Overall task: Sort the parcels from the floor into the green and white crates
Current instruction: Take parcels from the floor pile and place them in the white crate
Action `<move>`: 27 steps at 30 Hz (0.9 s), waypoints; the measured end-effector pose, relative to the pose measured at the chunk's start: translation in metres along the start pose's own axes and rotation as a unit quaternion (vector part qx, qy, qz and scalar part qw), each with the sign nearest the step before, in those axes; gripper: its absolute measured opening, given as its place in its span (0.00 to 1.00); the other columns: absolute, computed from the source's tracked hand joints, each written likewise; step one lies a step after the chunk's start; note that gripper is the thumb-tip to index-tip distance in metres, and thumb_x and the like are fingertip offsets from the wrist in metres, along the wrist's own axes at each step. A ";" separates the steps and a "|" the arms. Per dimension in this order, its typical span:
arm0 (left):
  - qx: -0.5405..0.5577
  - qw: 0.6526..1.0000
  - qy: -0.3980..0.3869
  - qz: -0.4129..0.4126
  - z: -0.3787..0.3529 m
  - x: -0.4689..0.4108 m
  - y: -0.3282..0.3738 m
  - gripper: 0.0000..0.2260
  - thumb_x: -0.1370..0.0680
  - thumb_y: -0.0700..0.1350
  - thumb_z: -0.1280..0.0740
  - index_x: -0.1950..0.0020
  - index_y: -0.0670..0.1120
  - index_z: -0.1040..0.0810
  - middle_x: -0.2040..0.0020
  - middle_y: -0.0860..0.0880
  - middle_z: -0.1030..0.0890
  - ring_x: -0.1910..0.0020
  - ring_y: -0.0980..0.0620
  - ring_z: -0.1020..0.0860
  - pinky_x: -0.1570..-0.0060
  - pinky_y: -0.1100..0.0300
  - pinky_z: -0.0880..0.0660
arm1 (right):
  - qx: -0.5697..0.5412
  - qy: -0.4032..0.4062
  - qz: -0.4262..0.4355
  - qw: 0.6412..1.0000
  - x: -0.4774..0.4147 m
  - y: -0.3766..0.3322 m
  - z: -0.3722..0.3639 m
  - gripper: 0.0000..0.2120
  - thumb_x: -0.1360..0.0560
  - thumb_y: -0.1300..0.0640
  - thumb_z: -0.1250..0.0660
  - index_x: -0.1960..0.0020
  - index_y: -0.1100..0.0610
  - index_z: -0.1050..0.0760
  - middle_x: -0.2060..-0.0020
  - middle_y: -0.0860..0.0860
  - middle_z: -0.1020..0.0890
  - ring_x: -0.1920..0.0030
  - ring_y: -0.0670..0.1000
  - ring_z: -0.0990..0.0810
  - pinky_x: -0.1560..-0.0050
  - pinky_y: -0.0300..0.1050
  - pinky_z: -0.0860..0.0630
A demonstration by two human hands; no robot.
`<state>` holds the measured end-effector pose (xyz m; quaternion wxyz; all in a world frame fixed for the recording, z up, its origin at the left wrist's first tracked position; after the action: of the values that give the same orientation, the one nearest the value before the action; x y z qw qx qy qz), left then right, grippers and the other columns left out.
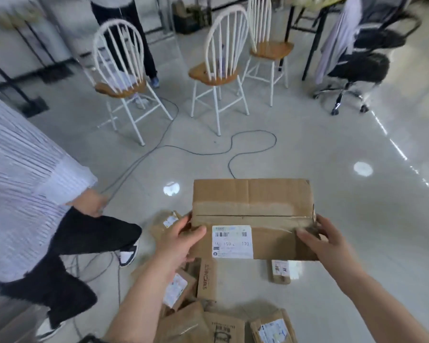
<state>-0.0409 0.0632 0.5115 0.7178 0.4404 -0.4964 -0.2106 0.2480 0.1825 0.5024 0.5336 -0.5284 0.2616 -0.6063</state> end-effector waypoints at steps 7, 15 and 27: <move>0.032 0.995 0.004 -0.098 0.046 0.105 0.088 0.16 0.24 0.46 0.30 0.39 0.60 0.25 0.52 0.58 0.15 0.56 0.56 0.16 0.68 0.61 0.22 | -0.019 -0.006 0.084 0.996 0.084 -0.116 0.013 0.21 0.27 0.52 0.30 0.35 0.45 0.28 0.43 0.50 0.21 0.46 0.52 0.22 0.49 0.46 0.26; 0.017 0.991 0.038 -0.123 0.069 0.138 0.092 0.13 0.26 0.52 0.31 0.47 0.70 0.23 0.51 0.61 0.17 0.53 0.58 0.17 0.57 0.53 0.22 | -0.037 -0.023 0.111 0.993 0.111 -0.132 0.002 0.21 0.27 0.53 0.29 0.35 0.46 0.27 0.44 0.51 0.21 0.46 0.52 0.21 0.48 0.45 0.28; 0.003 0.987 0.022 -0.159 0.028 0.134 0.121 0.13 0.23 0.49 0.32 0.49 0.70 0.23 0.52 0.63 0.17 0.54 0.57 0.18 0.57 0.55 0.24 | -0.076 0.014 0.140 0.987 0.114 -0.140 0.046 0.15 0.27 0.56 0.30 0.44 0.40 0.26 0.53 0.44 0.21 0.52 0.44 0.21 0.54 0.37 0.28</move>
<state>-0.0266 0.0152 0.6870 0.6847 0.5205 -0.4048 -0.3105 0.2531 0.1300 0.6805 0.5679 -0.5169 0.3862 -0.5110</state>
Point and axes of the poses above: each hand's wrist, its own x-axis away from the middle knuckle, its own z-axis out of the back of the hand, y = z × x, the point moved 4 cm from there along -x, towards the middle knuckle
